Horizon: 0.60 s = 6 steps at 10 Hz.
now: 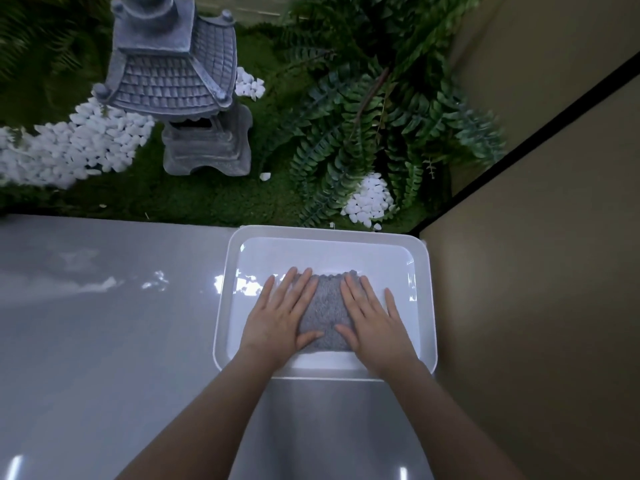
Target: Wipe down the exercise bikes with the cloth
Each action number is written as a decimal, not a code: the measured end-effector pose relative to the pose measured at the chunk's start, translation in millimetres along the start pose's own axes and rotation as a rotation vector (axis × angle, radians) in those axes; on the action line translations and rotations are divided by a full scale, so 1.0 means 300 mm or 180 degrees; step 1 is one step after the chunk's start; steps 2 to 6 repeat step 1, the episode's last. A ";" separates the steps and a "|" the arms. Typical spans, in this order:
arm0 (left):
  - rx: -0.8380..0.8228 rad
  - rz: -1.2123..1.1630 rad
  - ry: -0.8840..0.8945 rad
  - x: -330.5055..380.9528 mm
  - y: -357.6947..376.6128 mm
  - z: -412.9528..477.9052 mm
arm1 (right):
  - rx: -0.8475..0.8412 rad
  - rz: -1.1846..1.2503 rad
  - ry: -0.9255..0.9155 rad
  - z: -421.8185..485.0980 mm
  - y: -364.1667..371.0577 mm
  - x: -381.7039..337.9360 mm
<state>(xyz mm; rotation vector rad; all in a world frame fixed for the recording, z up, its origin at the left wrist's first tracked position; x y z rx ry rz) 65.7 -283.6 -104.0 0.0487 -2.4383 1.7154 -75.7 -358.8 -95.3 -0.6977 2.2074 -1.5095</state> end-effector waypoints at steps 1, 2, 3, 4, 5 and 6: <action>-0.0242 0.0002 -0.0152 -0.006 -0.034 -0.013 | -0.0215 0.0272 0.0169 -0.003 -0.043 0.017; -0.0242 0.0002 -0.0152 -0.006 -0.034 -0.013 | -0.0215 0.0272 0.0169 -0.003 -0.043 0.017; -0.0242 0.0002 -0.0152 -0.006 -0.034 -0.013 | -0.0215 0.0272 0.0169 -0.003 -0.043 0.017; -0.0242 0.0002 -0.0152 -0.006 -0.034 -0.013 | -0.0215 0.0272 0.0169 -0.003 -0.043 0.017; -0.0242 0.0002 -0.0152 -0.006 -0.034 -0.013 | -0.0215 0.0272 0.0169 -0.003 -0.043 0.017; -0.0242 0.0002 -0.0152 -0.006 -0.034 -0.013 | -0.0215 0.0272 0.0169 -0.003 -0.043 0.017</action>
Point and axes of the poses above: each hand's wrist, its own z-axis towards the middle knuckle, its own y-axis out of the palm, x = y × z, the point moved 6 cm from there along z, towards the middle knuckle, and after that the axes turned 11 degrees about y, right-handed, at the moved point
